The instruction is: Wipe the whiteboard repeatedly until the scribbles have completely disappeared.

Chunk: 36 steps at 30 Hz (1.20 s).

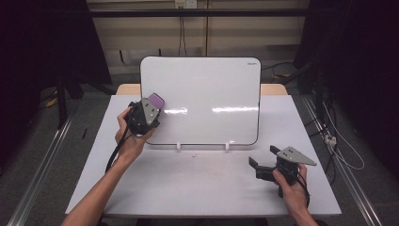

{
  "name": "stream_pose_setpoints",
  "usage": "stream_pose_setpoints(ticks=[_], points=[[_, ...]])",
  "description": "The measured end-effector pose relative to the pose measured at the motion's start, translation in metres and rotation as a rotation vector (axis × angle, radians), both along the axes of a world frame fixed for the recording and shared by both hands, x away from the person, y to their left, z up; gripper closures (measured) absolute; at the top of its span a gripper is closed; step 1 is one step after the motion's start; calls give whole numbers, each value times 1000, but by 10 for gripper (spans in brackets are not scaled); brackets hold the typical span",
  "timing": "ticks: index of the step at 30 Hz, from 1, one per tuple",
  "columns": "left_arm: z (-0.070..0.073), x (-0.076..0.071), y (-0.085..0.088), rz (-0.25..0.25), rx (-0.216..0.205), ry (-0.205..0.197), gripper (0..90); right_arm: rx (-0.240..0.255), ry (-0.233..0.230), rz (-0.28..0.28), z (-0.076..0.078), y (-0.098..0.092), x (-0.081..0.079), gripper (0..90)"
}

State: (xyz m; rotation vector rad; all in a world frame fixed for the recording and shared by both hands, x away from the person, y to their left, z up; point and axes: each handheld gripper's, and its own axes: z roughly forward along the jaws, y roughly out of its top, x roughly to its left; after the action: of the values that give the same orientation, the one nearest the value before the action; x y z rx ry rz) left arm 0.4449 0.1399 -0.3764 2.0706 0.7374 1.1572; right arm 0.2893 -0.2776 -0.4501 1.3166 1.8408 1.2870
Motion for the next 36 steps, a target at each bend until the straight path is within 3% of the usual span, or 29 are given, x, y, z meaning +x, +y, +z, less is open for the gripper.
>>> stream_pose_setpoints(ticks=[4,12,14,16,17,20,24,28,36], points=[[2,-1,2,9,-79,32,413,-1,-3,2,0,0,-1,54],[5,-17,5,-32,-159,37,413,-4,-2,6,0,2,-1,55],[4,-21,5,-43,-195,48,413,-7,-4,9,1,2,-1,55],[5,-25,6,-55,-199,54,413,-7,-3,9,1,3,-2,55],[5,-27,5,-61,-226,55,413,-11,-5,13,1,4,-2,55],[5,-33,5,-91,-246,69,412,-12,-8,17,1,5,-2,55],[5,-38,4,-122,-318,98,412,-5,-9,21,2,9,-3,56],[6,-43,4,-144,-351,93,412,1,-11,29,1,15,-1,56],[7,-48,6,-178,-448,149,412,5,-15,68,-1,29,3,56]])
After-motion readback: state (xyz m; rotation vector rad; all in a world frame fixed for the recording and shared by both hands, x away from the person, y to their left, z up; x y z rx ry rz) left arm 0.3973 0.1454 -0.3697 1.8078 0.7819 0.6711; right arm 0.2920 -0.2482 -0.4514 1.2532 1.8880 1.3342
